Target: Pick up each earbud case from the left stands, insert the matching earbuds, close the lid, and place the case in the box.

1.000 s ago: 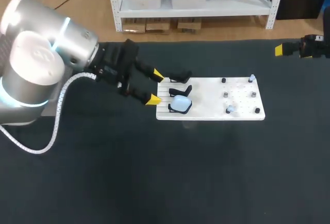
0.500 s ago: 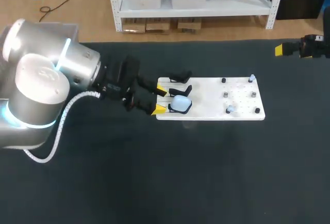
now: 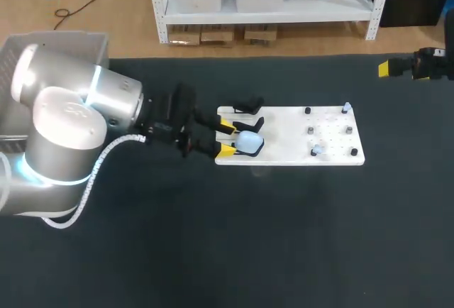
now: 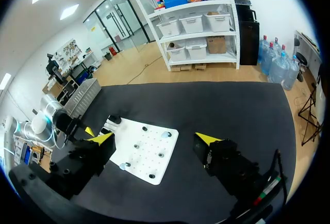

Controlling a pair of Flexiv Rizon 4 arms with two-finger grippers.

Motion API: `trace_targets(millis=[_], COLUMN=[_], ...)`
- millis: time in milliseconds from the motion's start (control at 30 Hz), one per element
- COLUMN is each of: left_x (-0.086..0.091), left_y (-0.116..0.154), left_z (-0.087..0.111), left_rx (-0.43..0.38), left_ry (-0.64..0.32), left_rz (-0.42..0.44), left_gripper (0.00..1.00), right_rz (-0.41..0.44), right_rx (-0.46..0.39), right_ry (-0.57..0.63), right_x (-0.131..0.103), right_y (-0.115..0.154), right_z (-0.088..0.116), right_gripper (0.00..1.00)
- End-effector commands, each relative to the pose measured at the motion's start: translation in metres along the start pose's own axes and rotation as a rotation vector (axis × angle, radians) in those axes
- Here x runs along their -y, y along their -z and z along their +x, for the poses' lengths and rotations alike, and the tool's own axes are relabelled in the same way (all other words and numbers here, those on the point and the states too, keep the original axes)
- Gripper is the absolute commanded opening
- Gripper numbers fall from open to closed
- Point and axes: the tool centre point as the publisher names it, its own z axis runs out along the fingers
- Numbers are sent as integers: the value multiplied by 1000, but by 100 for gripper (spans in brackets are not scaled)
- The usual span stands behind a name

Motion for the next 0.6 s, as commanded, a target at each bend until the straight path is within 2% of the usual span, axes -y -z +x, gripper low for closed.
trace_targets(millis=[33,333,600], left_x=[-5,-13,-14], left_y=[-7,-13,-16], left_z=[2,4,3], left_rx=[1,-3,6], left_ry=[-1,3,16], left_rz=[4,-3,-1], left_gripper=[55,50,50], right_rz=[-2,-2,-2], right_rx=[0,0,0], right_ry=[0,0,0], right_x=[0,0,0], right_y=[0,0,0], right_z=[0,0,0], right_gripper=[100,100,100])
